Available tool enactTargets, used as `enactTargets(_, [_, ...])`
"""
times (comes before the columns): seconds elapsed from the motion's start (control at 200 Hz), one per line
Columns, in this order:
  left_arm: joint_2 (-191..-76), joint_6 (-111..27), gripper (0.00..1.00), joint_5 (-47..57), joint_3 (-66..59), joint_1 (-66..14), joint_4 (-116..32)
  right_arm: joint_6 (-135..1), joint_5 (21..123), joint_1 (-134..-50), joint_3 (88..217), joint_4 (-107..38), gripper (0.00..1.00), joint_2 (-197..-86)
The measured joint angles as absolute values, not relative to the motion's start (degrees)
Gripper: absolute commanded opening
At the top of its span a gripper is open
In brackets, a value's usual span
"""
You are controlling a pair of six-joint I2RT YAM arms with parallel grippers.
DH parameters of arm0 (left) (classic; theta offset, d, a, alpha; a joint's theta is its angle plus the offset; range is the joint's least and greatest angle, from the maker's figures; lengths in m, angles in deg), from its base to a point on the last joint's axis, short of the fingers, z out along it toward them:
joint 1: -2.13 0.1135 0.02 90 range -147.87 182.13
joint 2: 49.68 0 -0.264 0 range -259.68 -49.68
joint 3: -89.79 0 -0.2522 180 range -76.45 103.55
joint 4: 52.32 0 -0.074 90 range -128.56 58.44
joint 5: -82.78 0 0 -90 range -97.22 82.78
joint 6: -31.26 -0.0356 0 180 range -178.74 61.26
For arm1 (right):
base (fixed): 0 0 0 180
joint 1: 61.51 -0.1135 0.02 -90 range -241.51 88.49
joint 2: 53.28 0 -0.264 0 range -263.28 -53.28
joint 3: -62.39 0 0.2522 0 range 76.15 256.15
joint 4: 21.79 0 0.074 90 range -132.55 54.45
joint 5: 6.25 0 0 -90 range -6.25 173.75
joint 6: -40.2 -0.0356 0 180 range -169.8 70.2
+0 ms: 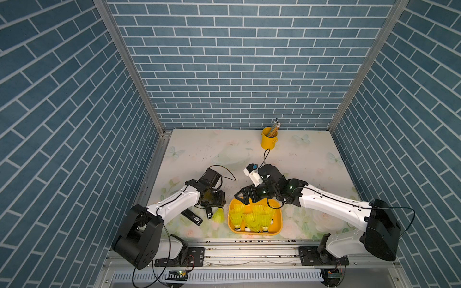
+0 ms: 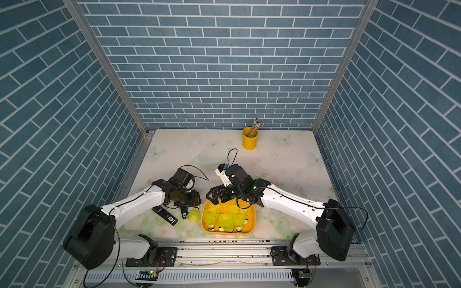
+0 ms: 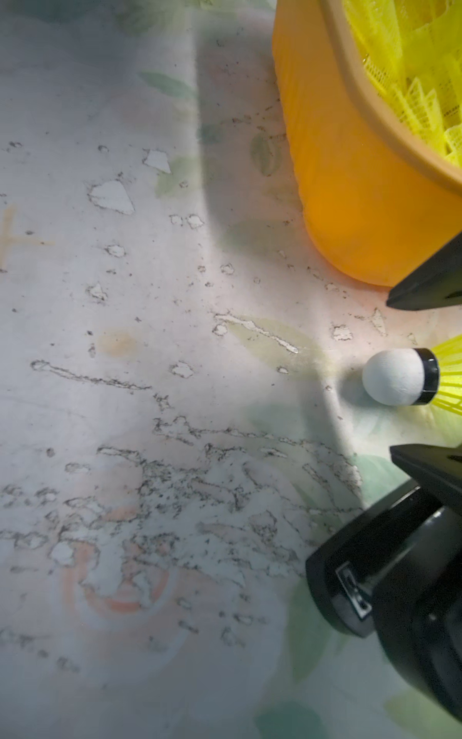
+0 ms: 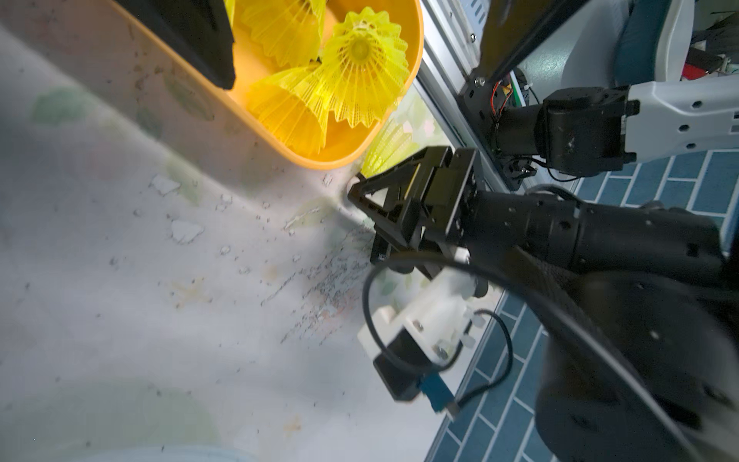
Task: Put the shuttlecocks into the storage box
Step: Place the shuttlecock in the storage box, then pick up the shuttlecock at the center of the board.
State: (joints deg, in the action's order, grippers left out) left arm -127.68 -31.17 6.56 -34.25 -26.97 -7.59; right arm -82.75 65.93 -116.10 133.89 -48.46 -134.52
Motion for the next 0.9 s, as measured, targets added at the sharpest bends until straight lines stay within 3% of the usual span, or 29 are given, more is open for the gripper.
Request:
enactTargets(0.285, [-128.8, -31.5, 0.6, 6.5, -34.3, -27.6, -8.1, -81.4, 62.7, -111.3, 134.7, -48.4, 1.0, -137.5])
enactTargets(0.605, [-131.7, -32.2, 0.49, 6.0, -34.3, -28.1, -8.7, -81.3, 61.8, -110.6, 134.7, -48.3, 1.0, -137.5])
enactTargets(0.9, [-132.1, -32.5, 0.48, 6.3, -34.3, -28.8, -8.7, -81.3, 61.8, -110.6, 134.7, -47.8, 1.0, -137.5])
